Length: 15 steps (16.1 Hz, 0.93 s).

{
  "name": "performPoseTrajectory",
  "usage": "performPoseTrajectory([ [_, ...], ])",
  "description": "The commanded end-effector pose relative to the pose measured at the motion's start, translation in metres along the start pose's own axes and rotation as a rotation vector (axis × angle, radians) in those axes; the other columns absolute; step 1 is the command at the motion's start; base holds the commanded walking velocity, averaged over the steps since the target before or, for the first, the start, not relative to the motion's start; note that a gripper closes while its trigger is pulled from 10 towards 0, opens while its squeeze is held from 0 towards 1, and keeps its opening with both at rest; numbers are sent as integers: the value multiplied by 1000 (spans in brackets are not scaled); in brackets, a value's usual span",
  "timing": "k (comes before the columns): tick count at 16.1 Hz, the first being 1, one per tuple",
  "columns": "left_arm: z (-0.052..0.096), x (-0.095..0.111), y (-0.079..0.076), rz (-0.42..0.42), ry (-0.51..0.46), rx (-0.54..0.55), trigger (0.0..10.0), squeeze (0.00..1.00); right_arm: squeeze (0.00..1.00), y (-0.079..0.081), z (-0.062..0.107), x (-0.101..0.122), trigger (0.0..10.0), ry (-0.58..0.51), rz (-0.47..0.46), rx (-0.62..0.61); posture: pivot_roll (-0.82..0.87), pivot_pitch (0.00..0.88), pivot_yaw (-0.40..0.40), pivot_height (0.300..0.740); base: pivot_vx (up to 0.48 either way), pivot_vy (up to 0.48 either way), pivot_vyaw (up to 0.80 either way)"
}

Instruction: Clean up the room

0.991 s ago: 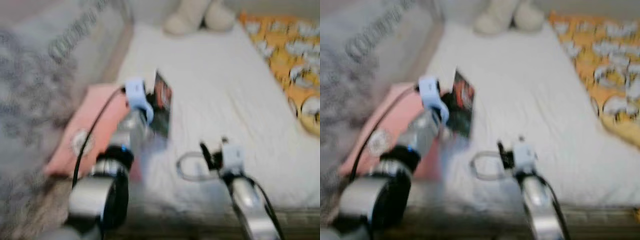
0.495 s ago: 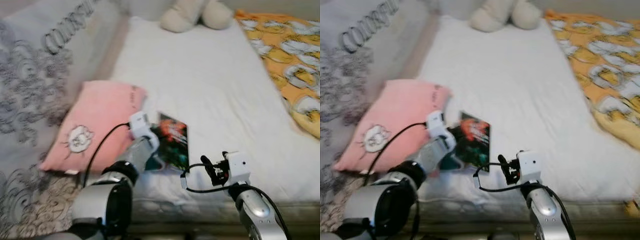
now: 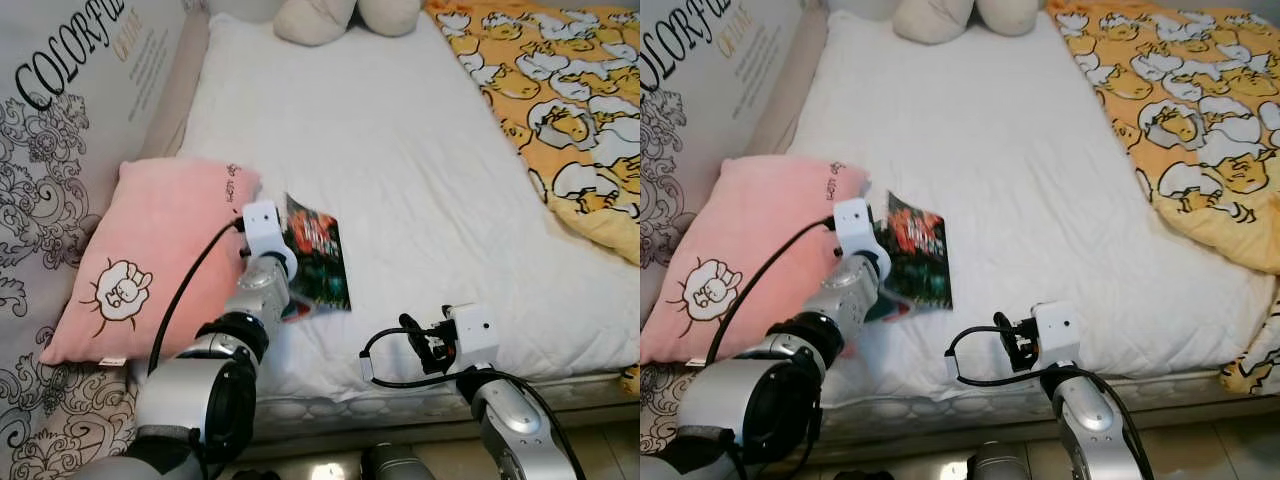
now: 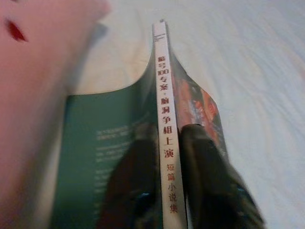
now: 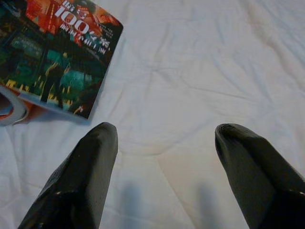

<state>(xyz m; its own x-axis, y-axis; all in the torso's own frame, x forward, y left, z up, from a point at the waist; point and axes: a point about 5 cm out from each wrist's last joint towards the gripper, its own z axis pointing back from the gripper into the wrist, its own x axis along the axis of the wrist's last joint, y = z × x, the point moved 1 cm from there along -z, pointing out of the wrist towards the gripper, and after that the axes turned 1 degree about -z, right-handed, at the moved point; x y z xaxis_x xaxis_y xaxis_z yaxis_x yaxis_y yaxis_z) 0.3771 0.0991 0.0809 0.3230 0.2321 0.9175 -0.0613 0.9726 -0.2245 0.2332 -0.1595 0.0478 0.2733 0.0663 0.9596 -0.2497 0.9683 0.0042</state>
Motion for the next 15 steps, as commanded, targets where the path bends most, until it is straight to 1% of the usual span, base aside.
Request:
performPoseTrajectory([
  [1,0,-1,12,-27,7,64,10000,643,0,0,2,0,10000,7,13,9,-322,107,45,740,0,0,0],
  [2,0,-2,16,-67,4,88,10000,616,0,0,3,0,10000,9,17,8,-322,107,45,740,0,0,0],
  [3,1,-4,19,-97,9,99,10000,290,0,-1,3,0,10000,10,18,5,-322,107,45,740,0,0,0],
  [4,2,-9,27,-175,23,126,10000,8,0,-2,4,0,10000,13,20,1,-334,108,46,740,0,0,0],
  [5,3,-12,31,-209,29,131,10000,1000,0,-2,5,0,10000,15,19,0,-336,111,44,740,0,0,0],
  [6,3,-12,32,-216,30,128,10000,1000,0,-1,6,-1,10000,17,19,0,-336,111,44,740,0,0,0],
  [7,3,-10,36,-266,18,130,10000,1000,0,-1,7,-3,10000,25,20,3,-335,113,43,740,0,0,0],
  [8,3,-10,36,-266,18,130,10000,1000,0,-1,7,-3,10000,25,20,3,-335,113,43,740,0,0,0],
  [9,2,-6,37,-316,2,129,10000,1000,0,-1,8,-3,10000,29,22,4,-333,111,42,740,0,0,0],
  [11,2,-3,35,-343,-17,126,10000,1000,0,-1,7,-3,10000,30,22,3,-332,112,42,740,0,0,0],
  [14,1,1,34,-353,-35,120,10000,1000,0,-1,7,-4,10000,33,23,4,-331,113,42,740,0,0,0],
  [15,1,1,32,-368,-38,110,10000,1000,0,-1,8,-6,10000,39,23,4,-331,113,42,740,0,0,0],
])
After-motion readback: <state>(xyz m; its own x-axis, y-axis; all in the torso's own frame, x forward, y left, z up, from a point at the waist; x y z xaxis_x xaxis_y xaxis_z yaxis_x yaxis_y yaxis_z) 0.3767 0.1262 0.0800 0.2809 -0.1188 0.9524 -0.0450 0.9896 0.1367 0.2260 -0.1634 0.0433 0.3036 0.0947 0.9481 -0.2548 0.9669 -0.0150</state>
